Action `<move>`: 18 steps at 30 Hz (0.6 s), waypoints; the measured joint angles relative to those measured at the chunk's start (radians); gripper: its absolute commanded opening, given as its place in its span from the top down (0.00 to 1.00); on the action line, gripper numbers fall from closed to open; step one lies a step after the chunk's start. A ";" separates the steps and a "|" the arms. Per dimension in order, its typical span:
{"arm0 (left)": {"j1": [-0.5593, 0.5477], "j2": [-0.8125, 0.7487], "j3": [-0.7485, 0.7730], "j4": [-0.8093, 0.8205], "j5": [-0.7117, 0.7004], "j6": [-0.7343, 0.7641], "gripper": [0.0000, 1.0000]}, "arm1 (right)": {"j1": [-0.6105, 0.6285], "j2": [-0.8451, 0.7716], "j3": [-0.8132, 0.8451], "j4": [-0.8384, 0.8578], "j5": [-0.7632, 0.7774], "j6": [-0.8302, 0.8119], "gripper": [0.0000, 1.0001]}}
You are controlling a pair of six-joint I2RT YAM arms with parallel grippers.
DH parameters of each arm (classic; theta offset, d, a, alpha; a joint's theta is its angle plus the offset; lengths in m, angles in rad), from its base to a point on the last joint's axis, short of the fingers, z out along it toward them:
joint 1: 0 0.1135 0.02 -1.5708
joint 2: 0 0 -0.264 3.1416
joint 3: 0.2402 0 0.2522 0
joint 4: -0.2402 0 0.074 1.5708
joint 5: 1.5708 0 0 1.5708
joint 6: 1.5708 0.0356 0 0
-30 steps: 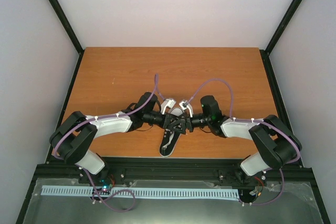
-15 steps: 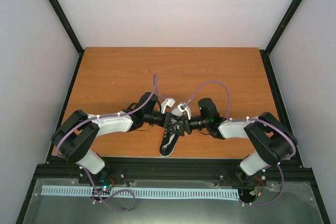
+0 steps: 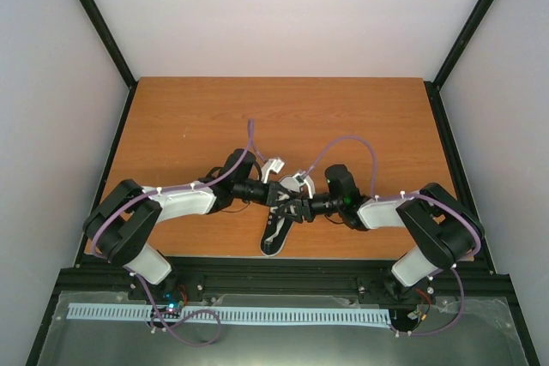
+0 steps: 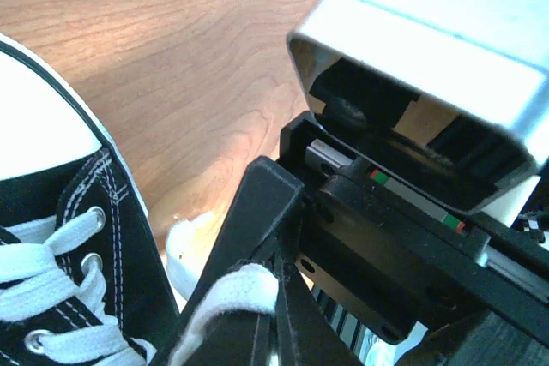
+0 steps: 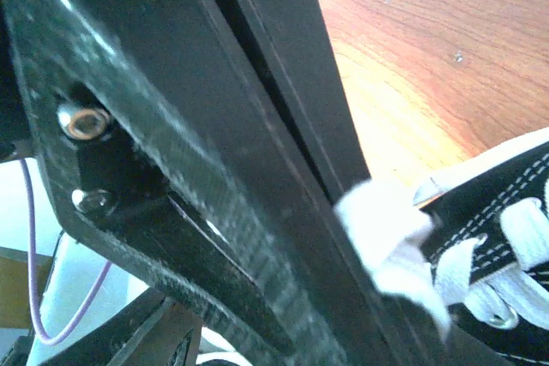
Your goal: Tie the shoes
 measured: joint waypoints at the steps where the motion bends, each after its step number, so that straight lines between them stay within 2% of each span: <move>1: 0.001 0.000 0.000 0.001 -0.002 -0.003 0.99 | 0.000 0.000 -0.002 0.000 0.005 0.000 0.56; 5: 0.004 0.000 0.000 0.008 -0.006 -0.014 0.99 | 0.001 0.000 -0.006 0.006 0.029 0.010 0.68; 8: 0.005 0.000 0.000 0.012 -0.006 -0.017 0.99 | 0.001 0.000 -0.010 0.007 0.049 0.015 0.81; 13: 0.009 0.000 0.000 0.015 -0.012 -0.019 0.99 | 0.001 -0.002 -0.023 0.010 0.079 0.027 0.95; 18: 0.010 0.000 0.000 0.015 -0.024 -0.019 0.98 | 0.003 -0.013 -0.038 0.032 0.102 0.033 0.97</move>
